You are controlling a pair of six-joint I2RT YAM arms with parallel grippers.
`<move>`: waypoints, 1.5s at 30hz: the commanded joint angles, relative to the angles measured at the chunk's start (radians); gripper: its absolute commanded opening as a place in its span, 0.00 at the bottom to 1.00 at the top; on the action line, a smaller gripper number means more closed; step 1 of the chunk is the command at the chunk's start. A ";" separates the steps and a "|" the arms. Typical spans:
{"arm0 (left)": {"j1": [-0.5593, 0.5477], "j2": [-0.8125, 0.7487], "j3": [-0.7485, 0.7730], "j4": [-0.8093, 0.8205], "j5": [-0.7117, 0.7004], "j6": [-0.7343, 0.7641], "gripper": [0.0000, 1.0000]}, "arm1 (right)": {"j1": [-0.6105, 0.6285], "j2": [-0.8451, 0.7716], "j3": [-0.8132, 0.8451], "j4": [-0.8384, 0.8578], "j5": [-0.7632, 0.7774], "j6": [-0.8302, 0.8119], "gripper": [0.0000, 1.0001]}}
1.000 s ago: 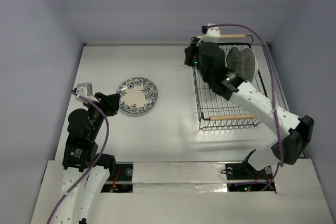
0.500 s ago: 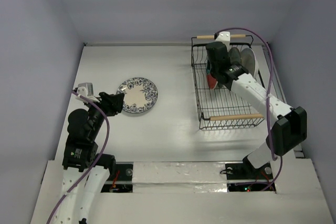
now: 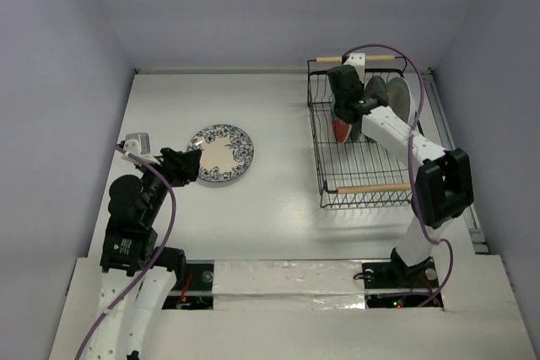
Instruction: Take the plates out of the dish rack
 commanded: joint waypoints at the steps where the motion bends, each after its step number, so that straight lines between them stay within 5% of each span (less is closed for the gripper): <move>1: 0.004 0.005 0.000 0.051 0.011 0.009 0.54 | -0.002 0.043 0.086 0.013 0.047 -0.028 0.33; 9: 0.004 0.008 -0.001 0.055 0.017 0.009 0.55 | -0.002 -0.023 0.074 0.057 0.098 -0.048 0.00; 12: 0.004 0.011 -0.003 0.058 0.020 0.008 0.56 | -0.002 -0.077 0.080 0.080 0.103 -0.069 0.00; 19: 0.004 0.016 -0.003 0.058 0.029 0.008 0.77 | -0.002 -0.184 0.117 0.094 0.118 -0.108 0.00; 27: 0.004 0.022 -0.003 0.062 0.034 0.006 0.79 | -0.002 -0.342 0.100 0.100 0.022 -0.068 0.00; 35: 0.004 0.022 -0.003 0.062 0.031 0.006 0.77 | 0.028 -0.480 0.081 0.148 -0.277 0.036 0.00; 40: 0.004 0.022 -0.003 0.062 0.032 0.008 0.76 | 0.111 -0.425 0.076 0.275 -0.521 0.167 0.00; 45: 0.004 0.022 -0.004 0.062 0.031 0.006 0.76 | 0.227 -0.200 0.174 0.324 -0.604 0.254 0.00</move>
